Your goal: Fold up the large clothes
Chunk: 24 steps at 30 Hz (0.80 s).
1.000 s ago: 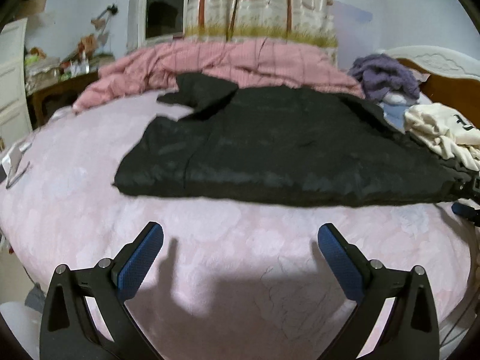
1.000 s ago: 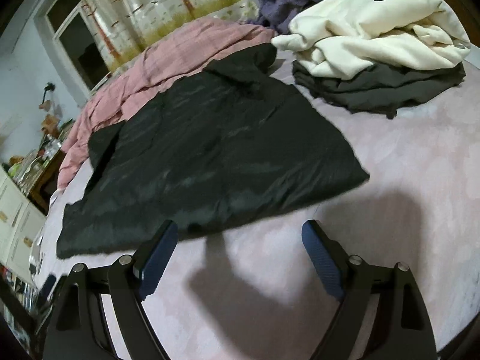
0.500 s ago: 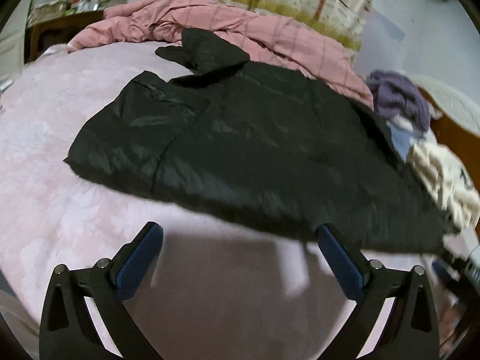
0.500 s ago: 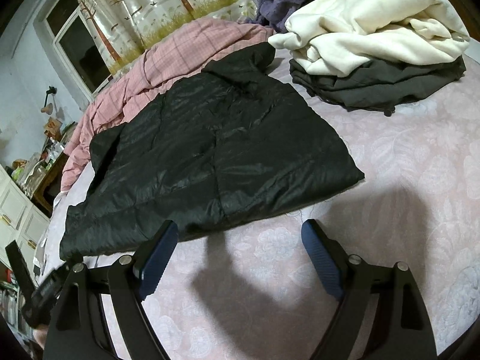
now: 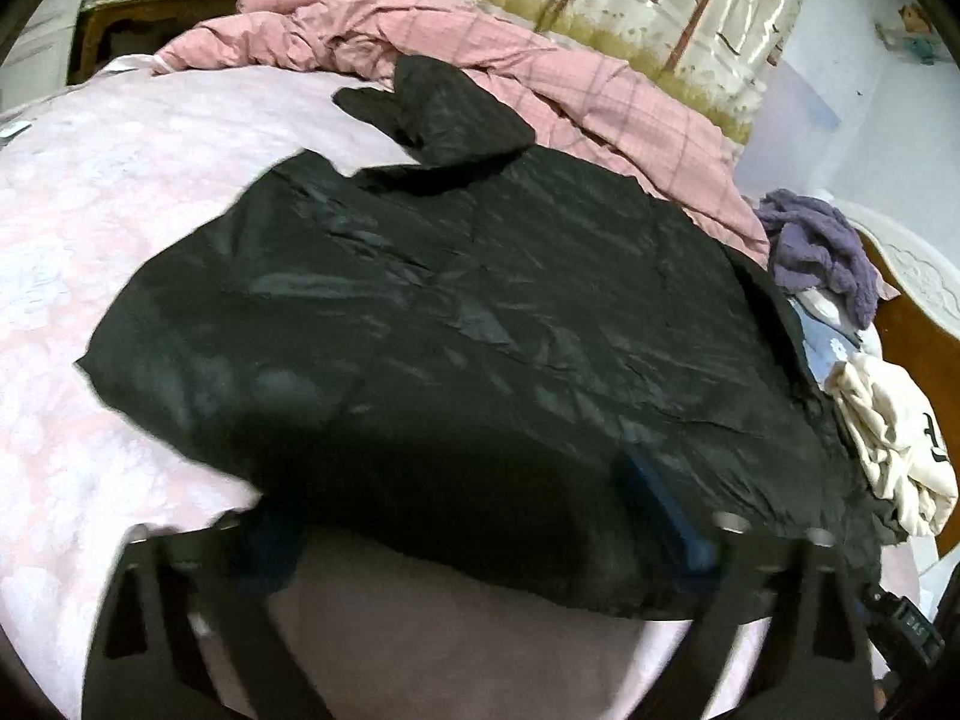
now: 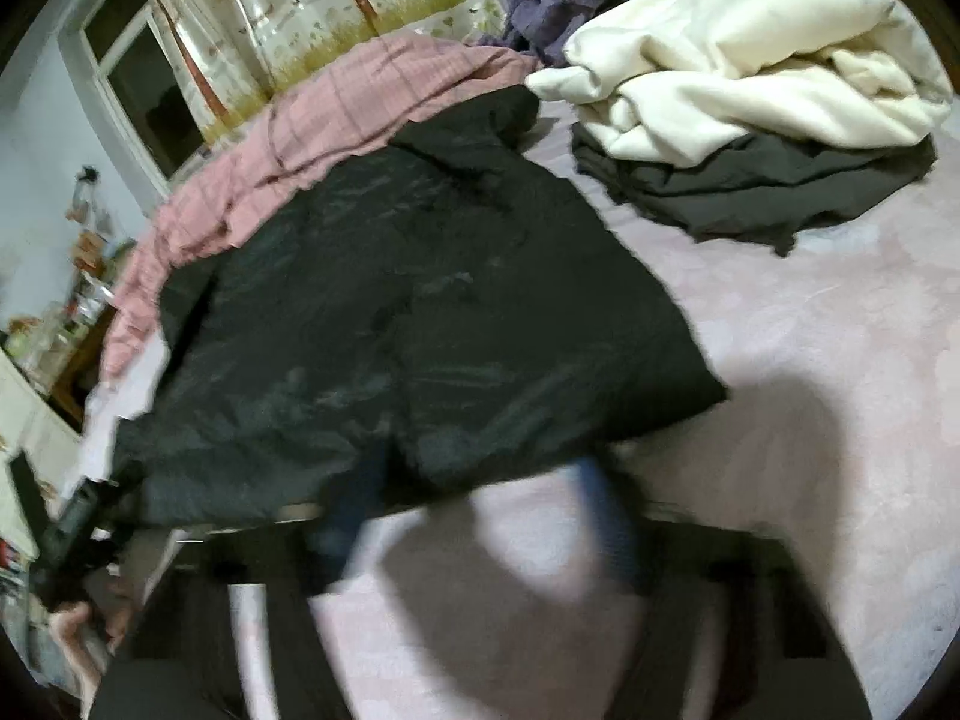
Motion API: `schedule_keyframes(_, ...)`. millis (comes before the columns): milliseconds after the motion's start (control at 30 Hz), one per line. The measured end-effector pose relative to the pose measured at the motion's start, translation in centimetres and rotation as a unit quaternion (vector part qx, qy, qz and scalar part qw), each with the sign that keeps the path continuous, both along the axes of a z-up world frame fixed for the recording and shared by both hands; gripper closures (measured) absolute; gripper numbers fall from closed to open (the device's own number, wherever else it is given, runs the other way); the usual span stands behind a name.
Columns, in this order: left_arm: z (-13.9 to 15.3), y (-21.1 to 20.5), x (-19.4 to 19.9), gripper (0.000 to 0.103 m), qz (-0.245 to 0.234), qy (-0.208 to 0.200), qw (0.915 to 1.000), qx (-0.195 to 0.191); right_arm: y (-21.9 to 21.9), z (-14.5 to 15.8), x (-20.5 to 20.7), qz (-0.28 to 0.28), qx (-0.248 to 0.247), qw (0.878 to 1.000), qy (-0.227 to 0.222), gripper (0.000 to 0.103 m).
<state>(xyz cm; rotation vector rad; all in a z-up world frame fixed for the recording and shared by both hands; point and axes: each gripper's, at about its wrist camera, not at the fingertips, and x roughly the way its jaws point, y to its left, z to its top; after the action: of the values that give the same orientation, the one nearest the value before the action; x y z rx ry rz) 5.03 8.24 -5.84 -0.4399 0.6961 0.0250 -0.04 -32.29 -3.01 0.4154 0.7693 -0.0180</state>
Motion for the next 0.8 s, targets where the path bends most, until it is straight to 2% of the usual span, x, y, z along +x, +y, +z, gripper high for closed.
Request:
schedule_keyframes(33, 0.0, 0.2, -0.1, 0.038, 0.003, -0.002, 1.0000, -0.003, -0.2, -0.1, 0.0, 0.007, 0.013, 1.000, -0.001, 0.061)
schedule_keyframes(67, 0.0, 0.5, -0.3, 0.043, 0.004, -0.006, 0.9999, -0.010, -0.3, -0.1, 0.0, 0.011, 0.026, 1.000, -0.002, 0.070)
schedule_keyframes(133, -0.1, 1.3, -0.6, 0.066, -0.001, -0.012, 0.9993, -0.034, -0.5, -0.3, -0.1, 0.016, 0.046, 0.999, -0.003, 0.080)
schedule_keyframes(200, -0.4, 2.4, -0.9, 0.079, -0.012, -0.020, 0.9968, -0.077, -0.2, -0.2, -0.3, 0.016, 0.045, 0.999, -0.009, 0.093)
schedule_keyframes(267, -0.7, 3.3, -1.3, 0.086, -0.019, -0.027, 0.9929, -0.114, 0.4, 0.8, -1.5, -0.008, 0.016, 0.999, -0.040, 0.096)
schedule_keyframes(300, -0.5, 3.3, -1.9, 0.089, -0.015, -0.032, 0.9935, -0.108, 0.9, 1.6, -2.4, -0.015, 0.000, 0.998, -0.067, 0.097)
schedule_keyframes(367, 0.7, 2.4, -3.3, 0.090, -0.015, -0.046, 0.9970, -0.060, 2.4, 3.4, -4.5, -0.007, -0.040, 0.992, -0.121, 0.098)
schedule_keyframes(400, 1.4, 1.9, -4.3, 0.091, -0.017, -0.055, 0.9978, -0.035, 2.9, 3.8, -5.4, -0.009, -0.053, 0.990, -0.132, 0.098)
schedule_keyframes(467, 2.9, 1.3, -6.4, 0.091, -0.022, -0.068, 0.9974, -0.010, 3.4, 4.0, -6.9, -0.017, -0.066, 0.989, -0.128, 0.098)
schedule_keyframes(567, 4.4, 0.8, -9.5, 0.090, -0.032, -0.090, 0.9952, 0.025, 2.6, 3.9, -9.2, -0.018, -0.034, 0.993, -0.115, 0.098)
schedule_keyframes(667, 4.4, 0.1, -11.6, 0.089, -0.047, -0.099, 0.9925, 0.054, 1.8, 3.2, -11.5, -0.021, -0.007, 0.994, -0.108, 0.098)
schedule_keyframes(733, 3.7, -0.4, -11.9, 0.080, -0.050, -0.097, 0.9906, 0.082, 1.5, 2.3, -12.2, -0.021, -0.007, 0.995, -0.093, 0.098)
schedule_keyframes(800, 3.0, 0.0, -11.4, 0.076, -0.049, -0.088, 0.9921, 0.075, 0.5, 1.9, -12.3, -0.025, 0.011, 0.996, -0.083, 0.098)
